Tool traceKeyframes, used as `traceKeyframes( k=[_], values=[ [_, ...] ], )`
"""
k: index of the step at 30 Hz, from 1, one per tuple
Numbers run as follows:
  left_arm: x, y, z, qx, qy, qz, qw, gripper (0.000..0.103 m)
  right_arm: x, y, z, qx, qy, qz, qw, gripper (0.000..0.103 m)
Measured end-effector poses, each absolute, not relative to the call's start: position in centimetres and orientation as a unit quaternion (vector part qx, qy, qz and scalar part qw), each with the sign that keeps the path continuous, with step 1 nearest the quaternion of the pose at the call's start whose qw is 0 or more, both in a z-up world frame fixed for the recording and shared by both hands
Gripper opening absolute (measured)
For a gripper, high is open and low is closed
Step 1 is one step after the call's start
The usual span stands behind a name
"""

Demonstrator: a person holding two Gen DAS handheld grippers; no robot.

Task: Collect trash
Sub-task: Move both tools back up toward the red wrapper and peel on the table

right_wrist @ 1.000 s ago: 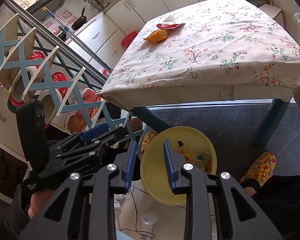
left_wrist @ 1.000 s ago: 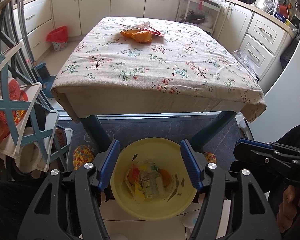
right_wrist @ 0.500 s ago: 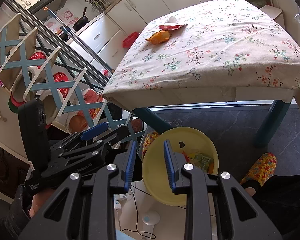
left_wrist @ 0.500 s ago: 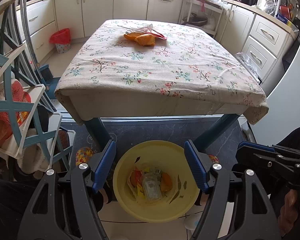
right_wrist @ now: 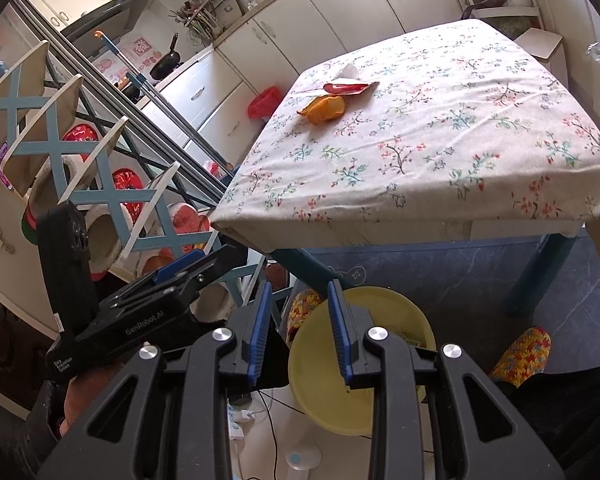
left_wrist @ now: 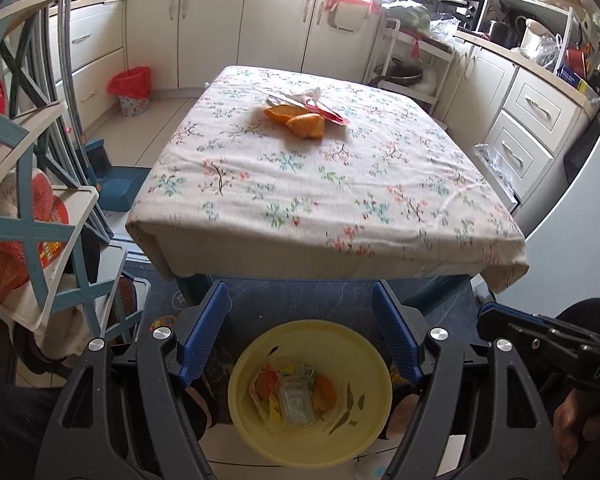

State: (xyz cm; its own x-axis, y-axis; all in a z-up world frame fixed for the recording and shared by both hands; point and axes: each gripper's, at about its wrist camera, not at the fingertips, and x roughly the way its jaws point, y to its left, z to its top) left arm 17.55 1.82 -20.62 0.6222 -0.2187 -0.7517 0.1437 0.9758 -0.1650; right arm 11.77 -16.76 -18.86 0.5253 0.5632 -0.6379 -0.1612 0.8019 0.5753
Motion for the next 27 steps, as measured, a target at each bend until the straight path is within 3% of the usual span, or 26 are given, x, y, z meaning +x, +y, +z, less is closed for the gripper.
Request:
traceKeyframes(
  k=[18,27],
  values=[
    [23.1,2.6,-20.0,-0.055,0.425,-0.099,0.898,0.073,18.1,-17.2,-18.2,0.214,0.449,0.203,0.844,0.037],
    [26.9,1.5,-19.7,-0.049,0.424,-0.106,0.898,0.074,24.9,-20.7,-18.8,0.329,0.453,0.189,0.806,0.037]
  ],
)
